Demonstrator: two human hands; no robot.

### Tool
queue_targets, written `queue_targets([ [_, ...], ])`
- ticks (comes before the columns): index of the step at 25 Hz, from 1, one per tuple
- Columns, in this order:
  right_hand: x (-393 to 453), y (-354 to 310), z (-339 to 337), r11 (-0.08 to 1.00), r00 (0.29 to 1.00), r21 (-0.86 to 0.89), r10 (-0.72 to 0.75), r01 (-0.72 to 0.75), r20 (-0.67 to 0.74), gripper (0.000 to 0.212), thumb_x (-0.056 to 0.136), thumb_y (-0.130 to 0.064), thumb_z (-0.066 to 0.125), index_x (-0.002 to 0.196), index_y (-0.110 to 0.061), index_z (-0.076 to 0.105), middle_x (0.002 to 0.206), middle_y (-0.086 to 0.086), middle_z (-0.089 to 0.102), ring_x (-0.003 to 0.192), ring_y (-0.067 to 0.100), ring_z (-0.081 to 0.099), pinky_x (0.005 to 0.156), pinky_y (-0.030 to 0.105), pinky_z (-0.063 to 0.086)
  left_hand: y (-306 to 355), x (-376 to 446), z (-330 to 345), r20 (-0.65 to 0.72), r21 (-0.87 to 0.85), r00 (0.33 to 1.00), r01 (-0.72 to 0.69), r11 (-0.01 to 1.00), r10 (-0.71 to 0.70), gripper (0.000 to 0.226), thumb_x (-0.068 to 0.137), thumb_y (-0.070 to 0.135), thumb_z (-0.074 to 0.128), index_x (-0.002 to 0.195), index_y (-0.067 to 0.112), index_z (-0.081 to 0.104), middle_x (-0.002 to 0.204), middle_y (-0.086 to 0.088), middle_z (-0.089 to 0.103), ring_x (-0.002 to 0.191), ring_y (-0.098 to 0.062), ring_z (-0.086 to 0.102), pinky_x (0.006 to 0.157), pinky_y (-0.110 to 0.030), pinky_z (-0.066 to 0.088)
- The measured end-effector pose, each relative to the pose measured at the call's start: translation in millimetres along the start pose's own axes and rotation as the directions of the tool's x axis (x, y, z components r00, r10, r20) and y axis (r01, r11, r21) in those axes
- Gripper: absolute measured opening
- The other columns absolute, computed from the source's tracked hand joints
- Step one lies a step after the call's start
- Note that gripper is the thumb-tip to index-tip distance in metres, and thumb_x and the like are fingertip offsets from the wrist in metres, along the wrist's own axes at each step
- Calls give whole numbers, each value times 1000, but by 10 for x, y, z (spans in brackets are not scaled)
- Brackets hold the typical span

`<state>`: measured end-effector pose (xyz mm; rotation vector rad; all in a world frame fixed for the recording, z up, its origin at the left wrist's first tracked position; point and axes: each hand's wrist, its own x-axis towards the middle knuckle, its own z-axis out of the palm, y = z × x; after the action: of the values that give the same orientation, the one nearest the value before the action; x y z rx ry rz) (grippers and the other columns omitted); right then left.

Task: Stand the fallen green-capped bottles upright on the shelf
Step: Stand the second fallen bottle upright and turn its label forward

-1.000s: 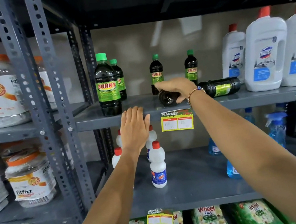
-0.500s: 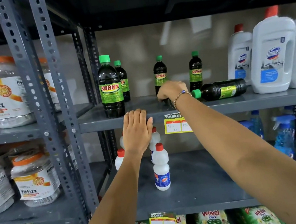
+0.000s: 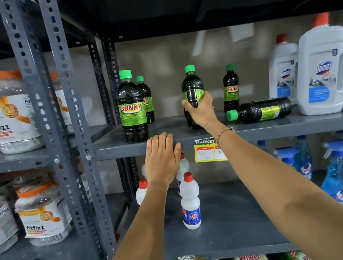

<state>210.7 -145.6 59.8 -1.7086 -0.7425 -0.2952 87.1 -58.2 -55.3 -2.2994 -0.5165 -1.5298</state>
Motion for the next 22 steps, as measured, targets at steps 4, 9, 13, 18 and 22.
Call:
queue_targets([
  [4, 35, 96, -53, 998, 981, 43, 40, -49, 192, 89, 86, -40, 65, 147, -11, 7, 144, 16, 30, 133, 31, 35, 112, 45, 32, 12, -10, -14, -14, -3, 1000, 8, 1000, -8, 41, 97, 36, 31, 113, 9, 58, 111, -9, 64, 101, -27, 59, 99, -40, 40],
  [9, 47, 123, -70, 985, 967, 120, 94, -125, 236, 102, 80, -34, 72, 149, -15, -1, 142, 12, 37, 129, 26, 40, 108, 39, 36, 17, -12, 10, -50, -22, 999, 11, 1000, -12, 41, 97, 35, 33, 112, 8, 60, 110, -10, 65, 102, -28, 60, 100, -40, 39],
  [13, 73, 124, -121, 971, 961, 115, 184, -211, 208, 78, 79, -12, 69, 139, -7, 20, 116, 9, 52, 106, 22, 53, 83, 31, 41, 23, -17, 16, -65, -17, 998, 8, 1000, -9, 39, 96, 35, 35, 112, 8, 59, 110, -9, 65, 102, -28, 60, 100, -40, 38],
  [18, 86, 139, -130, 984, 978, -10, 178, -178, 107, 83, 65, -19, 85, 129, -6, 33, 128, 13, 52, 114, 25, 53, 97, 37, 46, 16, -22, 19, -67, -12, 998, 4, 1000, -4, 42, 97, 34, 32, 115, 8, 60, 114, -11, 65, 110, -31, 60, 103, -43, 40],
  [22, 51, 131, -136, 981, 971, -48, 193, -189, 142, 79, 69, -17, 81, 130, -5, 31, 129, 14, 52, 116, 26, 52, 96, 33, 45, 31, -32, -15, -56, -17, 998, 9, 1000, -9, 51, 101, 37, 20, 115, 8, 59, 114, -11, 65, 111, -31, 60, 103, -43, 41],
])
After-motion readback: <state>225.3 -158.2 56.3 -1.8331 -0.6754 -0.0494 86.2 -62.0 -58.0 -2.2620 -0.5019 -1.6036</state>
